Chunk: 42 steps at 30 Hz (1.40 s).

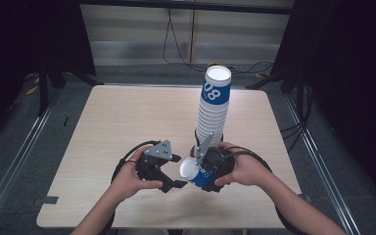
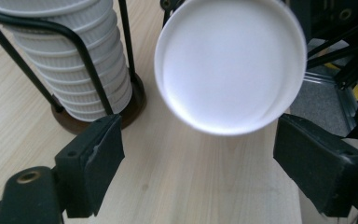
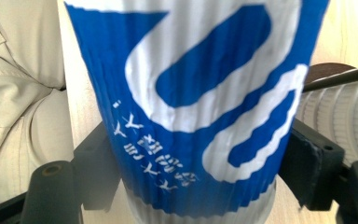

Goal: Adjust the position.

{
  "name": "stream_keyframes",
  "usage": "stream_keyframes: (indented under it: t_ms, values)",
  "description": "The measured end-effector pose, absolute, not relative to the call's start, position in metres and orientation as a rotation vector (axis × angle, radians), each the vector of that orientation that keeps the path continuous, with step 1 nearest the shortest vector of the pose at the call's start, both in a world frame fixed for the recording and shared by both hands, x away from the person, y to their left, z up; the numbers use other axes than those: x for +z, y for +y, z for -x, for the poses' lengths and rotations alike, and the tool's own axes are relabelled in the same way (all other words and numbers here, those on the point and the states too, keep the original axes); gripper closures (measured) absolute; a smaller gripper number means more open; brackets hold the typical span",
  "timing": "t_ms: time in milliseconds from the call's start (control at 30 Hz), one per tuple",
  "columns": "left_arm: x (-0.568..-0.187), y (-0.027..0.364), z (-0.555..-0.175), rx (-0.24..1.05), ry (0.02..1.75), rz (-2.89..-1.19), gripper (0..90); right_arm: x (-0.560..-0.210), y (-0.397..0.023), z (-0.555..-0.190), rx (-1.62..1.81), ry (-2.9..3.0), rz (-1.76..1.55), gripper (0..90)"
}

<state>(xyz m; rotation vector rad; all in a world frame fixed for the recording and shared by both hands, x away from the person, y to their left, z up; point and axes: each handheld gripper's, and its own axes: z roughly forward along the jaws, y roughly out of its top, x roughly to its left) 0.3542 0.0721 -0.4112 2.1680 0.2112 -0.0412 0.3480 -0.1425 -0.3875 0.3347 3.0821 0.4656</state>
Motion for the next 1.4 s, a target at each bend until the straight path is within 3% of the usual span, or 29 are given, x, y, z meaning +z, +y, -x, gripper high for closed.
stream_keyframes:
  t_ms: [900,1100,1400]
  values:
    - [-0.41,0.06,-0.352,-0.035,0.159,-2.142,18.1,-0.391,-0.126,-0.347,0.486,3.094,-0.294,23.1]
    - [-0.41,0.061,-0.351,-0.058,0.142,-2.133,27.3,-0.392,-0.126,-0.348,0.493,3.094,-0.289,23.0]
    - [-0.411,0.063,-0.352,-0.074,0.152,-2.133,28.5,-0.392,-0.126,-0.347,0.498,3.088,-0.281,22.9]
